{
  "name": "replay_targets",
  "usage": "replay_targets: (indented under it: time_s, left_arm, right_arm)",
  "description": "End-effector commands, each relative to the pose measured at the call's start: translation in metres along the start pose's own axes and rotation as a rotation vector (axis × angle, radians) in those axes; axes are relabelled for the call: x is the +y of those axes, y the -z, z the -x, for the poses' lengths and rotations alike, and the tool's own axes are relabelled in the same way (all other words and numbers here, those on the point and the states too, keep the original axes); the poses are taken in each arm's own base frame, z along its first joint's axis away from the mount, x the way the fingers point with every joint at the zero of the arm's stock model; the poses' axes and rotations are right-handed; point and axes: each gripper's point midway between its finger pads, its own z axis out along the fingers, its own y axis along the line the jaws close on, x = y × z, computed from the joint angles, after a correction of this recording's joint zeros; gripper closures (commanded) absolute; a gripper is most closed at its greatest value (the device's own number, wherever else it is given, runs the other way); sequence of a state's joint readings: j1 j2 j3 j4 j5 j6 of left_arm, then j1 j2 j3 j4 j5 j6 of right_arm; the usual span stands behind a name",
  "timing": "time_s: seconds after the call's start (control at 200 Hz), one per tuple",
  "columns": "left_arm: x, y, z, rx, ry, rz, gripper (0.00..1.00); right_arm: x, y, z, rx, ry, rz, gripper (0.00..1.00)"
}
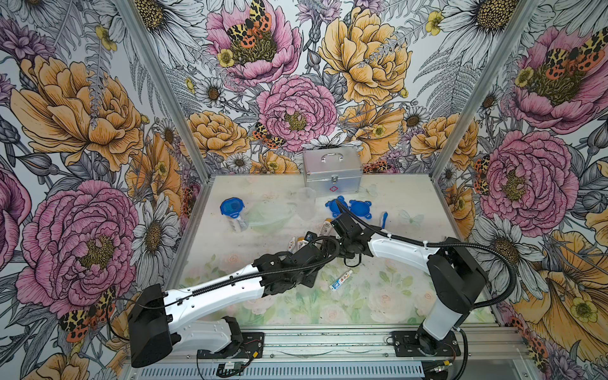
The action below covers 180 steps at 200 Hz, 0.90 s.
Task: Pack away toiletry kits
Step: Place the toiletry item into the container.
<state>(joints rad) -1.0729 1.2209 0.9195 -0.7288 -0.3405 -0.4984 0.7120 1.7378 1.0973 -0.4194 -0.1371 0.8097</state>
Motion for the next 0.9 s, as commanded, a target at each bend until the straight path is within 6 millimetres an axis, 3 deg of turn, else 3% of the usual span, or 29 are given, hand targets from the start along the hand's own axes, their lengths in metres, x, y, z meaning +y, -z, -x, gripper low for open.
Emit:
replay_targets:
  time_s: [0.0, 0.24, 0.5, 0.645, 0.896]
  left_arm:
    - [-0.008, 0.003, 0.001, -0.018, 0.031, -0.043, 0.68]
    - [-0.009, 0.017, 0.009, -0.054, 0.103, -0.077, 0.67]
    - [0.01, 0.043, 0.018, -0.076, 0.282, -0.138, 0.59]
    - [0.02, 0.061, 0.022, -0.105, 0.33, -0.15, 0.57]
    - [0.05, 0.078, 0.024, -0.146, 0.414, -0.13, 0.55]
  right_arm:
    - [0.017, -0.005, 0.013, -0.012, 0.021, 0.06, 0.26]
    - [0.028, -0.024, 0.014, 0.026, 0.038, 0.092, 0.29]
    - [0.04, -0.05, 0.012, 0.066, 0.057, 0.107, 0.32]
    - [0.035, -0.066, 0.004, 0.101, 0.062, 0.088, 0.38]
    - [0.03, -0.064, 0.003, 0.092, 0.069, 0.069, 0.43]
